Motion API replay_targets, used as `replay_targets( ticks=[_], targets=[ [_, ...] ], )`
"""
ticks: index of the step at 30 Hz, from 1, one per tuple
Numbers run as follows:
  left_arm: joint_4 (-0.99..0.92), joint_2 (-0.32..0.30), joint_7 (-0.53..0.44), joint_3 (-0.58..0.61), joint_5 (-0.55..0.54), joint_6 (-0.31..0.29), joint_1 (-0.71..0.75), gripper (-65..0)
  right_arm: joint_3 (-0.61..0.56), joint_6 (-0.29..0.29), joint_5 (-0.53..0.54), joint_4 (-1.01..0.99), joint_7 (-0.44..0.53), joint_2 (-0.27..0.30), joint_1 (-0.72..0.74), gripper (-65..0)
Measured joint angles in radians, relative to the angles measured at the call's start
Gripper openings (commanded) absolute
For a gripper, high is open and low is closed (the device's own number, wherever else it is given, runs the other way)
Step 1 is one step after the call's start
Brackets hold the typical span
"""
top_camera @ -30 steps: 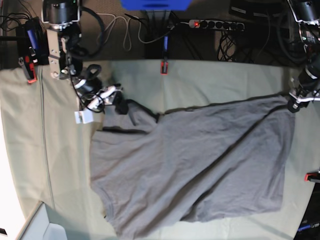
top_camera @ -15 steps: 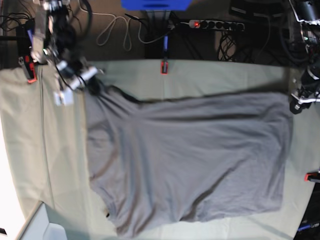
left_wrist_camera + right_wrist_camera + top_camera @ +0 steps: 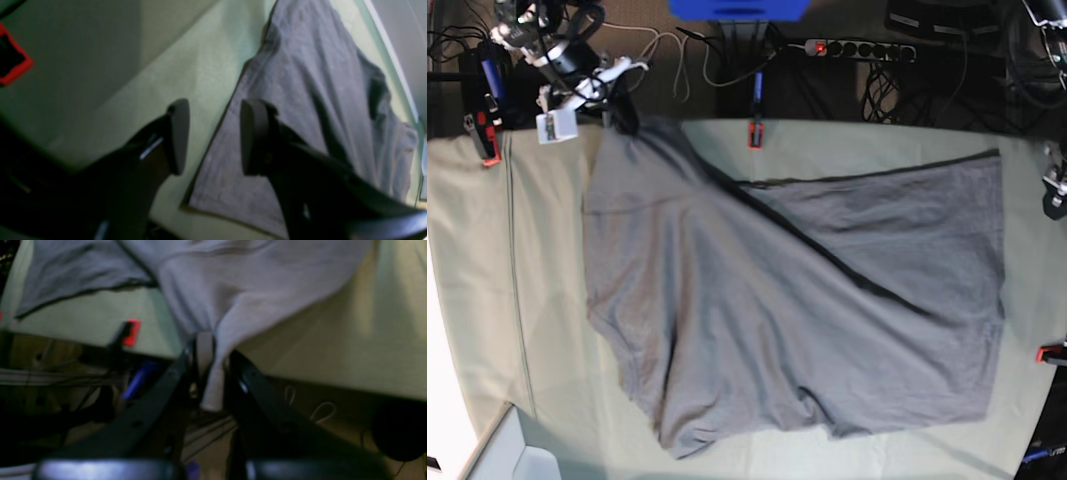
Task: Layout the t-shirt on the table in an organized manner, then fold the t-shirt properly
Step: 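Drag the shirt edge with the right gripper to straighten the shirt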
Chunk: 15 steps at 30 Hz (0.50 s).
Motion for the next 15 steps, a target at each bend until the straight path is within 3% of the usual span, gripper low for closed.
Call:
replay_targets(
  ticks=[4, 7, 11, 15],
  targets=[
    [-0.023, 0.068, -0.003, -0.001, 0.010, 0.001, 0.007, -37.8, 0.000, 0.000, -0.002, -0.025, -0.001, 0.005, 0.000, -65.0],
    [-0.025, 0.117, 0.011, 0.005, 0.012, 0.003, 0.013, -30.0, -0.002, 0.000, -0.002, -0.021, -0.003, 0.005, -0.003, -65.0],
    [-0.024, 0.139, 0.043, 0.004, 0.011, 0.002, 0.009, -19.2, -0.002, 0.000, -0.002, -0.021, 0.001, 0.005, 0.000, -65.0],
    [-0.044, 0.144, 0.052, 0.004, 0.011, 0.001, 0.006, -19.0, -0.002, 0.000, -0.002, -0.021, 0.000, 0.005, -0.003, -65.0]
  ],
)
